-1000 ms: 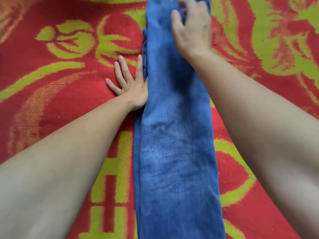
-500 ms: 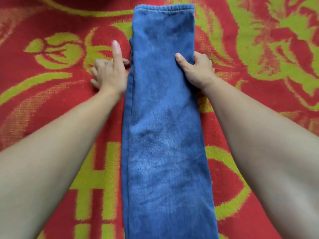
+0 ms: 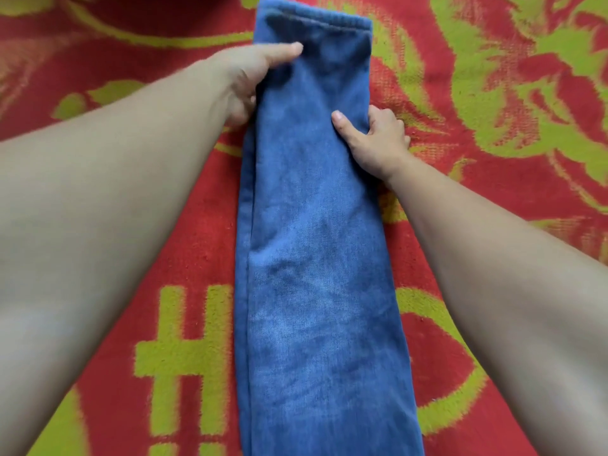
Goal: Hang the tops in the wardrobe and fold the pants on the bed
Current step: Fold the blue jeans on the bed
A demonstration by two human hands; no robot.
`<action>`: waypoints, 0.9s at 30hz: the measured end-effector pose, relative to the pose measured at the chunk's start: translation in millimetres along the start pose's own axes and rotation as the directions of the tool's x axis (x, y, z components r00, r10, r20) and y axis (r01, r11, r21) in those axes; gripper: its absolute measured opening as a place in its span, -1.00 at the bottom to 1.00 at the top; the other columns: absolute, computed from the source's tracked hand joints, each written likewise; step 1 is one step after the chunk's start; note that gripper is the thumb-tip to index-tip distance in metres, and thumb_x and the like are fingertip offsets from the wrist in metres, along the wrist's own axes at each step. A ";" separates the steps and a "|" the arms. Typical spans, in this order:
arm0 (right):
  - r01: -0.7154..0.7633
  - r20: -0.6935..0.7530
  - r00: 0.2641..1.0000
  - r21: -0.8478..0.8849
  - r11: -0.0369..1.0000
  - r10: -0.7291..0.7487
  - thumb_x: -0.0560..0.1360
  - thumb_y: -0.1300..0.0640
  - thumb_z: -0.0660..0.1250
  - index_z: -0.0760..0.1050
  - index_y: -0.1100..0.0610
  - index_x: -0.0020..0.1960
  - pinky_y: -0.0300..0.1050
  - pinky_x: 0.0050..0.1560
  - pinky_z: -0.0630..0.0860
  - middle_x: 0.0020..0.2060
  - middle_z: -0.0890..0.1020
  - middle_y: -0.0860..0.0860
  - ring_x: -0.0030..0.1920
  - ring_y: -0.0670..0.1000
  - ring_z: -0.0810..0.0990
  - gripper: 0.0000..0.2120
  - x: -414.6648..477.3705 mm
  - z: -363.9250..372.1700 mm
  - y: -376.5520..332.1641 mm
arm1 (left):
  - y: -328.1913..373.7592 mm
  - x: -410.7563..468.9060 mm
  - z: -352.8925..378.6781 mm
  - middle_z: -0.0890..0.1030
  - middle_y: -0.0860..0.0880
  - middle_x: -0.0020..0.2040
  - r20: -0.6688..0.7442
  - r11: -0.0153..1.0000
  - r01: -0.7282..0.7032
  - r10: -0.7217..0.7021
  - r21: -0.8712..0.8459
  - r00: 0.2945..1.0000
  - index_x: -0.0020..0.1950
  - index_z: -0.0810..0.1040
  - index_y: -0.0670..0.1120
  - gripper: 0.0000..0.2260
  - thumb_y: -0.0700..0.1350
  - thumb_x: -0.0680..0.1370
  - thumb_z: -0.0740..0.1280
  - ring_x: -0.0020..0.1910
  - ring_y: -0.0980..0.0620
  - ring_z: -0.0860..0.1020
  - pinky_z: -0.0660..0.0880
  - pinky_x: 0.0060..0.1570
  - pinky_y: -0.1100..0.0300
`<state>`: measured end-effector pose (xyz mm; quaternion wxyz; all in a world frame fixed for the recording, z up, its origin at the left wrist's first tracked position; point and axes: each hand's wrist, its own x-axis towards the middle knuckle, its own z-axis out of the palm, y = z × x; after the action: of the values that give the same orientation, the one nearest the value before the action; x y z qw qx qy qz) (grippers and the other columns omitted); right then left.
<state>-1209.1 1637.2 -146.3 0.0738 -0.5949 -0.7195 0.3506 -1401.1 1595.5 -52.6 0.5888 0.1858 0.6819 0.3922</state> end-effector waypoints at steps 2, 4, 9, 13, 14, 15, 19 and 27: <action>0.023 -0.008 1.000 -0.005 1.000 -0.023 0.46 -0.43 0.17 0.53 0.02 0.15 0.00 0.14 0.18 0.16 0.58 -0.01 0.28 0.15 0.45 -0.42 0.7 1.5 1.6 | -9.5 5.1 -10.0 0.73 -0.01 -0.10 -0.088 0.998 0.047 -0.043 0.040 0.995 -0.01 0.63 -0.09 -0.85 -0.02 0.56 0.38 -0.09 0.07 0.70 0.63 -0.10 0.18; 0.034 -0.019 0.999 -0.008 0.999 -0.034 0.45 -0.43 0.18 0.54 -0.01 0.15 0.01 0.13 0.18 0.16 0.58 -0.02 0.28 0.15 0.45 -0.44 0.9 2.0 2.3 | -14.1 8.9 -12.0 0.72 -0.07 -0.12 -0.172 0.999 -0.010 0.003 -0.041 0.985 0.02 0.62 -0.15 -0.90 -0.16 0.55 0.39 -0.15 0.02 0.70 0.64 -0.18 0.12; 0.016 0.119 0.992 0.288 0.957 -0.053 0.36 -0.34 0.37 0.54 -0.09 0.19 -0.01 0.32 0.34 0.14 0.64 -0.06 0.23 0.04 0.53 -0.50 -4.8 -12.3 -5.8 | -22.2 -6.6 -2.7 0.68 -0.12 -0.14 -0.330 0.957 -0.289 0.261 -0.037 0.907 -0.11 0.59 -0.11 -0.83 -0.37 0.45 0.39 -0.18 -0.07 0.67 0.65 -0.17 -0.01; 0.009 0.196 0.969 0.588 0.809 -0.153 0.49 0.33 0.41 0.54 0.20 0.27 -0.13 0.04 0.53 0.03 0.69 0.10 -0.05 -0.02 0.64 -0.65 -27.8 -51.0 -9.7 | -20.0 -54.6 2.3 0.67 -0.01 -0.17 -0.275 0.900 -0.432 0.428 0.049 0.861 -0.08 0.57 -0.06 -0.77 -0.40 0.47 0.36 -0.28 0.15 0.63 0.55 -0.26 0.26; 0.053 0.131 0.978 0.607 0.793 -0.165 0.46 0.38 0.40 0.57 0.20 0.21 -0.17 -0.02 0.52 -0.05 0.71 0.01 -0.10 -0.07 0.62 -0.66 -41.1 -59.6 -12.6 | -22.2 -70.0 4.2 0.67 -0.01 -0.15 -0.246 0.883 -0.467 0.462 0.045 0.852 -0.05 0.57 -0.08 -0.78 -0.40 0.47 0.36 -0.27 0.17 0.63 0.53 -0.26 0.29; 0.105 0.067 0.981 0.596 0.796 -0.180 0.43 0.38 0.41 0.60 0.14 0.10 -0.23 -0.06 0.51 -0.17 0.70 -0.14 -0.16 -0.15 0.58 -0.70 -56.2 -65.9 -13.6 | -26.6 -85.3 6.1 0.67 0.00 -0.15 -0.225 0.859 -0.509 0.506 0.048 0.833 -0.03 0.57 -0.10 -0.79 -0.39 0.47 0.36 -0.25 0.19 0.63 0.53 -0.23 0.30; 0.179 -0.021 0.980 0.539 0.823 -0.199 0.47 0.43 0.36 0.51 -0.01 -0.20 -0.48 -0.31 0.31 -0.53 0.50 -0.36 -0.44 -0.35 0.41 -0.66 -141.1 -64.1 -4.3 | -82.0 -142.8 10.0 0.63 -0.01 -0.17 -0.197 0.765 -0.637 0.641 0.092 0.742 -0.06 0.59 -0.15 -0.87 -0.29 0.43 0.45 -0.18 0.16 0.53 0.50 -0.12 0.25; -0.361 0.393 0.909 0.575 0.734 0.140 0.59 0.24 0.17 0.56 0.01 0.14 -0.20 -0.26 0.54 -0.21 0.63 0.01 -0.31 -0.03 0.57 -0.74 -226.5 -51.2 33.3 | -218.6 -213.6 14.1 0.63 0.05 -0.12 -0.239 0.930 -0.168 0.253 0.328 0.937 -0.02 0.65 0.04 -0.55 -0.43 0.44 0.14 -0.43 0.25 0.40 0.30 -0.38 0.41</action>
<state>-1091.8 1454.4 -57.6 0.1029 -0.5612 -0.4720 0.6721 -1291.3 1310.9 -77.0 0.4061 0.2898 0.7854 0.3665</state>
